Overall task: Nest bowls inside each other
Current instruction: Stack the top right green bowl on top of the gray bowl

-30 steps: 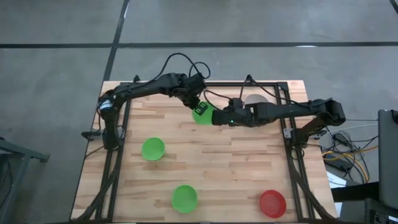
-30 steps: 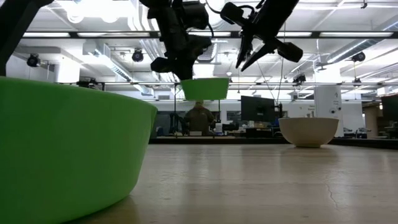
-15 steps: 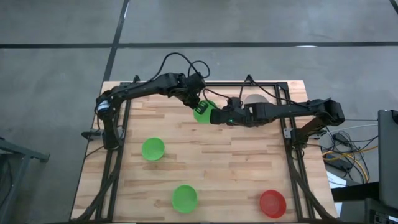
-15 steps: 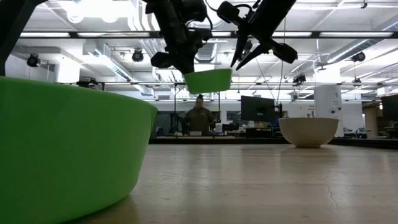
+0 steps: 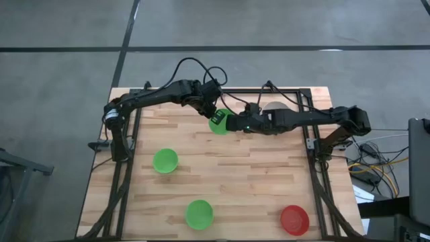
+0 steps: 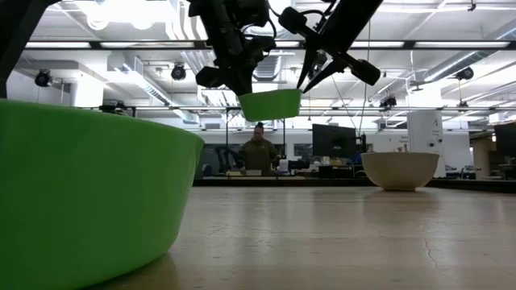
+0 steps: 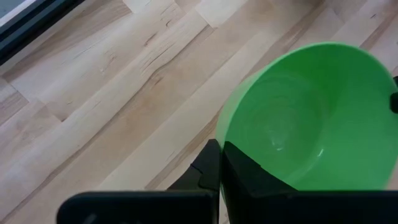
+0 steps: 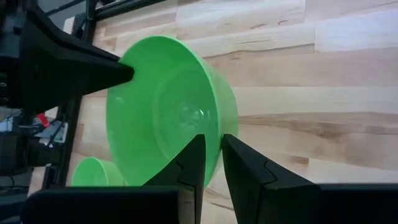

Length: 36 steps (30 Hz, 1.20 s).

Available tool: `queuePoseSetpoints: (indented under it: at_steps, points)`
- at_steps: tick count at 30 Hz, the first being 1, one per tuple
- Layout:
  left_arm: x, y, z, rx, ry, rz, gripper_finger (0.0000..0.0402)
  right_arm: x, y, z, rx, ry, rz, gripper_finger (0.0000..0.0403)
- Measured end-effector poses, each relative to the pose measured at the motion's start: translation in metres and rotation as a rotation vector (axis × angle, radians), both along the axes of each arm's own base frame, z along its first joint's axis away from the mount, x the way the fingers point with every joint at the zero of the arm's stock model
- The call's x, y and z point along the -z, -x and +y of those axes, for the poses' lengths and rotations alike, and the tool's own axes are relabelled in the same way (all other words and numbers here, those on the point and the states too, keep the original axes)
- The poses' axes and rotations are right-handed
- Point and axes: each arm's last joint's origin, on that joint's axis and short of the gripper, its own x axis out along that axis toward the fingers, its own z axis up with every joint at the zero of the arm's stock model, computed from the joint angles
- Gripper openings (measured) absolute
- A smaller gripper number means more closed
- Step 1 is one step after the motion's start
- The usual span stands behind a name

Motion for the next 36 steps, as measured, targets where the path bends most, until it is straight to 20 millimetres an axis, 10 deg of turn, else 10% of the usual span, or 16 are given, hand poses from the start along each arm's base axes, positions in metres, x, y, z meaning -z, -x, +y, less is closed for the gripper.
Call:
queuePoseSetpoints:
  at_steps: [36]
  points:
    - [0.000,0.000,-0.002,0.008,-0.014,0.011,0.0003,0.015,-0.011,0.000,-0.001,-0.029,0.023,0.0054]
